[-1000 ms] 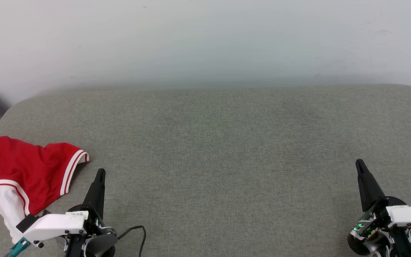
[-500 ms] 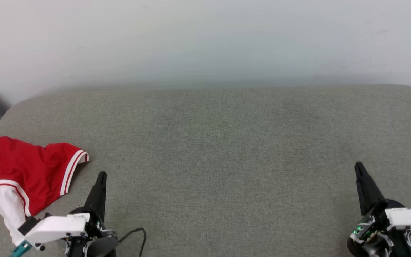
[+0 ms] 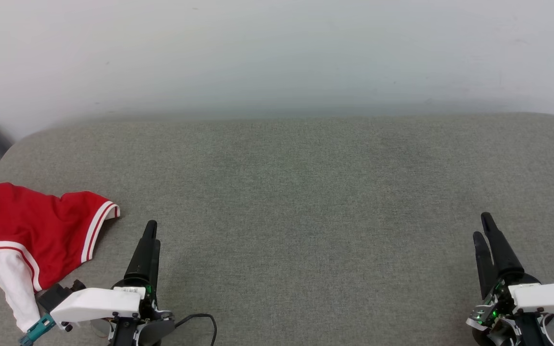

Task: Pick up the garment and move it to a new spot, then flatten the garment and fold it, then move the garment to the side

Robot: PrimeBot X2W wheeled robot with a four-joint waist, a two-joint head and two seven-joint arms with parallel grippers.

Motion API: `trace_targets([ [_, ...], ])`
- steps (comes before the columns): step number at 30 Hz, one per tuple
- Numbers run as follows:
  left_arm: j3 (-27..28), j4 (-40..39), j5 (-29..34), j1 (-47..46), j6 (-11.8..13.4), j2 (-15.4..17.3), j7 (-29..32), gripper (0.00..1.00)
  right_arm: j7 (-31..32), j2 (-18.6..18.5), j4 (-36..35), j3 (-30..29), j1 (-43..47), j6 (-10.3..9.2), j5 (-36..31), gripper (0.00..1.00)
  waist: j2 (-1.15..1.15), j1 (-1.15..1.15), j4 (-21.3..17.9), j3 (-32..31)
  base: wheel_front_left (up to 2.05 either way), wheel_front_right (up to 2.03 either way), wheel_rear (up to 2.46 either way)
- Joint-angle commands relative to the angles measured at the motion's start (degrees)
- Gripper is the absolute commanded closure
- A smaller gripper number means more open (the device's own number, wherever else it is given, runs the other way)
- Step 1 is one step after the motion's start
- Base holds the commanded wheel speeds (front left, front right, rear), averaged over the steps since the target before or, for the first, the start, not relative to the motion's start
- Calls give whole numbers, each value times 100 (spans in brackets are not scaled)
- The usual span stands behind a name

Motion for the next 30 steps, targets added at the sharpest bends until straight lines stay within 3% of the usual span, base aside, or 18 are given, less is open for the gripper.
trace_targets([
  [1, -53, -158, 236, -190, -3, 12, -76, 0, -72, -81, -150, 51, -67, 1, -205, 0, 0, 0, 1, 1, 0, 0, 0],
  [11, -122, -514, 1526, -209, -3, 9, -318, 0, -315, -142, -363, 145, -53, 1, -1463, 0, 0, 0, 2, 14, 0, 0, 0],
  [22, -467, -596, 3349, -220, 93, 23, -557, 0, -489, -194, -552, 235, -1, 1, -3144, 0, 0, 0, 4, 6, 0, 0, 0],
  [30, -672, -556, 4218, -238, 255, 153, -698, 0, -415, -125, -648, 229, 38, 1, -3858, 0, 0, 0, 2, -2, 0, 0, 0],
])
